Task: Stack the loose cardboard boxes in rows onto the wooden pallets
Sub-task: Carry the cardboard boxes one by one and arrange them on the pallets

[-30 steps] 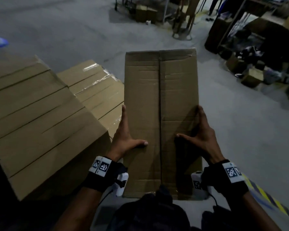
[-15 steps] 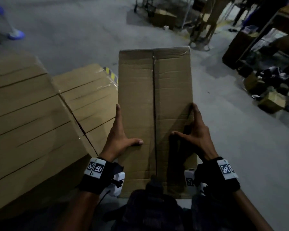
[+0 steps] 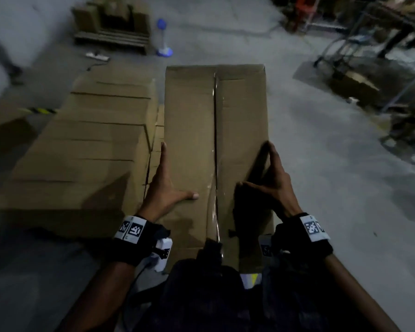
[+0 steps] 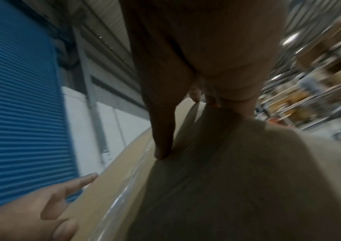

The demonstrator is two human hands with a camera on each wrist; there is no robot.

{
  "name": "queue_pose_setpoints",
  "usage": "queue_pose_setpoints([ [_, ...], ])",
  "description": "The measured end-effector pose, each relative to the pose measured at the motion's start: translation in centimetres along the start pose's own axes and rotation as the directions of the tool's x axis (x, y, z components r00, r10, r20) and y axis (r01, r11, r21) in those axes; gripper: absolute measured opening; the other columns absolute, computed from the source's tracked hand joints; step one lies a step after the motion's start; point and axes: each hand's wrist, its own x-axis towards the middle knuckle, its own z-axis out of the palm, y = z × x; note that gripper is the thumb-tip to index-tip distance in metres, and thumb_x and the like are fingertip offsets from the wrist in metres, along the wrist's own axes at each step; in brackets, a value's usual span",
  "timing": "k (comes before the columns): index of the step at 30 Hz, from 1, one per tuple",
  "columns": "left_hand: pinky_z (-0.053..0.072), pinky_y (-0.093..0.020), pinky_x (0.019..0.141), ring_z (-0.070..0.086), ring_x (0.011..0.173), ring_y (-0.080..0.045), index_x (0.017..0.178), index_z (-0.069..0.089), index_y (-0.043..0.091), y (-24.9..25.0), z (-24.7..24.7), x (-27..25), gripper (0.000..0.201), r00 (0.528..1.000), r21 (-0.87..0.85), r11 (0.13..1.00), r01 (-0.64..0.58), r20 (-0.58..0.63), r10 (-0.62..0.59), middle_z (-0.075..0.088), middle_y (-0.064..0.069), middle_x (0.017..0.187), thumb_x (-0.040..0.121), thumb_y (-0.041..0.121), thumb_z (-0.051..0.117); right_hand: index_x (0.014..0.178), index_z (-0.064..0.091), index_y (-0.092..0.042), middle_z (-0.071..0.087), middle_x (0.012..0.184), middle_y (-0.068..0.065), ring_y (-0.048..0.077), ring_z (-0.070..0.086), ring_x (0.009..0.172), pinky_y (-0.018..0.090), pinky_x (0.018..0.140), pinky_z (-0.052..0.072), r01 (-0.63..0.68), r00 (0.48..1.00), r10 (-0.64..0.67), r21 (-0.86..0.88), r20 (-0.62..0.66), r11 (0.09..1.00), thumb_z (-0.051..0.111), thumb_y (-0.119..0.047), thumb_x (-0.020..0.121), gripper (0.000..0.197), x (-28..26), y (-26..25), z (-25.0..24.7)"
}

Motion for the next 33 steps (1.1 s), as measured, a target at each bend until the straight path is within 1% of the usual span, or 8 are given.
queue_pose_setpoints([
  [4, 0.027, -0.046, 0.116, 0.019, 0.146, -0.017, 0.145, -0.017, 0.054, 0.0, 1.3, 1.3, 0.150, 0.983, -0.060, 0.996, 0.069, -0.165, -0.078, 0.008, 0.007, 0.163, 0.052, 0.017, 0.095, 0.155, 0.011, -0.035, 0.058, 0.129, 0.014, 0.024, 0.060, 0.104, 0.036, 0.094, 0.049, 0.118, 0.987, -0.120, 0.021, 0.105, 0.993, 0.090, -0.027, 0.067, 0.118, 5.6, 0.8, -0.5],
  [7, 0.027, -0.037, 0.112, 0.021, 0.139, -0.007, 0.147, -0.018, 0.050, -0.6, 2.7, 3.3, 0.150, 0.966, -0.065, 0.994, 0.087, -0.237, -0.100, 0.012, 0.007, 0.162, 0.053, 0.018, 0.095, 0.155, 0.012, -0.036, 0.060, 0.113, 0.005, 0.020, 0.061, 0.092, 0.037, 0.088, 0.053, 0.181, 0.971, -0.182, 0.026, 0.155, 0.983, 0.091, -0.029, 0.065, 0.120, 10.2, 2.6, 0.0],
  [11, 0.028, -0.032, 0.108, 0.024, 0.134, -0.004, 0.150, -0.016, 0.043, -1.3, 5.0, 6.6, 0.148, 0.944, -0.088, 0.988, 0.124, -0.297, -0.145, 0.018, 0.007, 0.160, 0.054, 0.018, 0.094, 0.153, 0.013, -0.040, 0.056, 0.136, 0.008, 0.024, 0.061, 0.111, 0.026, 0.090, 0.049, 0.235, 0.947, -0.239, 0.047, 0.215, 0.971, 0.093, -0.032, 0.062, 0.122, 16.6, 4.9, 0.8],
  [15, 0.027, -0.043, 0.116, 0.023, 0.144, -0.017, 0.151, -0.013, 0.042, -1.8, 6.6, 9.5, 0.148, 0.922, -0.119, 0.979, 0.168, -0.333, -0.198, 0.015, 0.004, 0.161, 0.053, 0.019, 0.094, 0.154, 0.014, -0.036, 0.059, 0.130, 0.009, 0.025, 0.063, 0.108, 0.027, 0.086, 0.050, 0.257, 0.923, -0.259, 0.044, 0.285, 0.965, 0.092, -0.030, 0.063, 0.120, 21.6, 5.8, 1.0],
  [20, 0.037, -0.044, 0.110, 0.034, 0.139, -0.022, 0.147, -0.016, 0.051, -2.1, 7.8, 11.9, 0.153, 0.837, -0.108, 0.946, 0.307, -0.442, -0.322, 0.025, 0.002, 0.159, 0.048, 0.021, 0.097, 0.156, 0.015, -0.028, 0.060, 0.102, -0.015, -0.007, 0.063, 0.077, 0.014, 0.073, 0.052, 0.305, 0.849, -0.312, 0.086, 0.427, 0.948, 0.092, -0.024, 0.065, 0.119, 27.3, 6.1, 2.3],
  [24, 0.036, -0.034, 0.106, 0.036, 0.134, -0.013, 0.149, -0.015, 0.045, -2.2, 10.0, 13.1, 0.150, 0.758, -0.176, 0.932, 0.316, -0.544, -0.360, 0.032, 0.013, 0.150, 0.051, 0.021, 0.095, 0.155, 0.016, -0.030, 0.063, 0.094, -0.003, 0.011, 0.063, 0.081, 0.019, 0.071, 0.046, 0.393, 0.752, -0.370, 0.080, 0.545, 0.916, 0.092, -0.026, 0.064, 0.119, 32.9, 6.0, 3.9],
  [29, 0.031, -0.047, 0.115, 0.023, 0.145, -0.020, 0.143, -0.025, 0.051, -2.3, 14.8, 15.2, 0.150, 0.612, -0.240, 0.886, 0.396, -0.650, -0.450, 0.012, 0.003, 0.163, 0.053, 0.032, 0.094, 0.155, 0.012, -0.030, 0.061, 0.097, 0.005, 0.024, 0.061, 0.090, 0.026, 0.075, 0.042, 0.509, 0.585, -0.387, 0.048, 0.713, 0.859, 0.090, -0.030, 0.067, 0.118, 38.9, 6.6, 6.1],
  [33, 0.031, -0.050, 0.115, 0.020, 0.146, -0.021, 0.147, -0.022, 0.047, -3.2, 19.7, 16.2, 0.150, 0.510, -0.362, 0.837, 0.410, -0.669, -0.540, 0.010, 0.004, 0.163, 0.052, 0.033, 0.093, 0.155, 0.013, -0.032, 0.060, 0.123, 0.009, 0.024, 0.058, 0.112, 0.029, 0.088, 0.046, 0.565, 0.451, -0.398, 0.090, 0.799, 0.820, 0.090, -0.033, 0.065, 0.118, 42.0, 8.9, 8.0],
])
